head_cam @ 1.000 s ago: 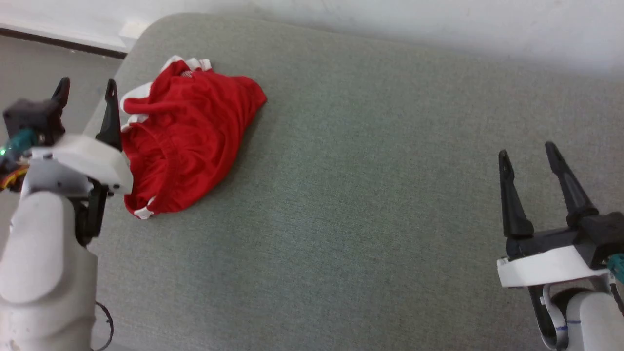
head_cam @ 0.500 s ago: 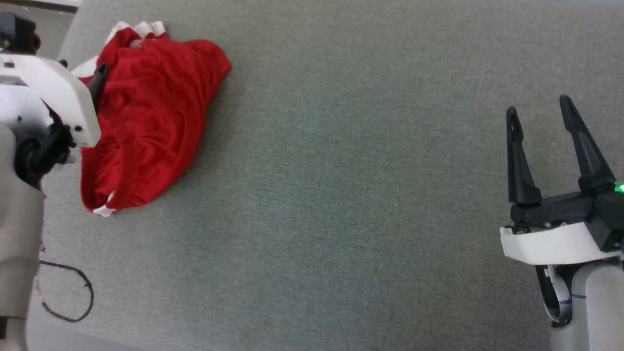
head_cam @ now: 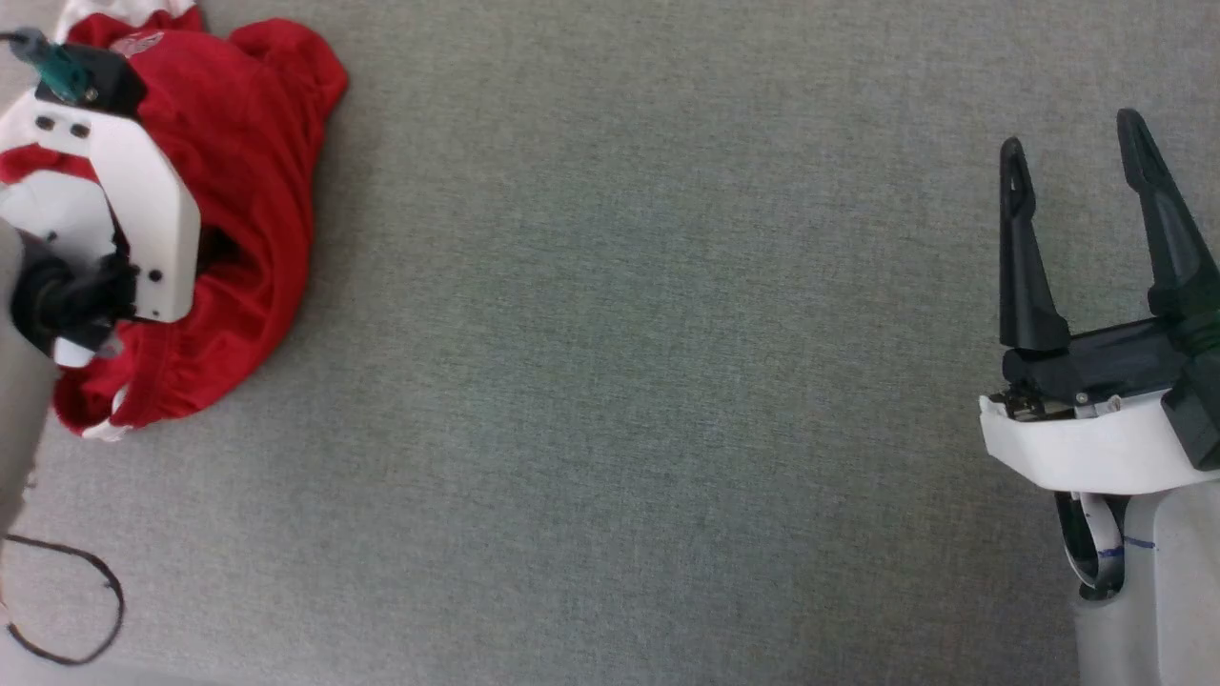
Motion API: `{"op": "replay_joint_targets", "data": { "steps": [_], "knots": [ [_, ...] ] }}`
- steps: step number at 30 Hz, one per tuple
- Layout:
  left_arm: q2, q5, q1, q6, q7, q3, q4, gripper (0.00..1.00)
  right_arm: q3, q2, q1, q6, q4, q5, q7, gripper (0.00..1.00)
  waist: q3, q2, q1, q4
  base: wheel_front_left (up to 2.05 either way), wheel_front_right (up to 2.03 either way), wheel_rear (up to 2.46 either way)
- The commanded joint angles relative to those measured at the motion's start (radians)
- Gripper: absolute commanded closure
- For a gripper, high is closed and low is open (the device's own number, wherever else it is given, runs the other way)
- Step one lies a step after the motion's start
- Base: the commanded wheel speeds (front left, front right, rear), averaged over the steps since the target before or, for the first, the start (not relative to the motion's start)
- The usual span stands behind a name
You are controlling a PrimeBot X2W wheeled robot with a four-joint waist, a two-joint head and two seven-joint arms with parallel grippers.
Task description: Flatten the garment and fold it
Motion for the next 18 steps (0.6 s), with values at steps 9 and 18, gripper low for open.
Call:
{"op": "replay_joint_targets", "data": {
  "steps": [9,18],
  "knots": [
    [0.058,-0.060,-0.055,-0.008,0.005,-0.137,0.052,1.00,-0.003,0.001,-0.001,-0.002,0.003,-0.016,-0.013,0.00,-0.037,-0.0001,-0.0001,-0.022,0.00,0.00,0.00],
    [0.097,-0.055,-0.145,-0.008,-0.156,-0.203,-0.003,1.00,-0.022,0.003,0.075,-0.002,0.023,0.008,-0.013,0.00,-0.207,-0.0001,-0.0001,-0.008,0.00,0.00,0.00]
  ]
}}
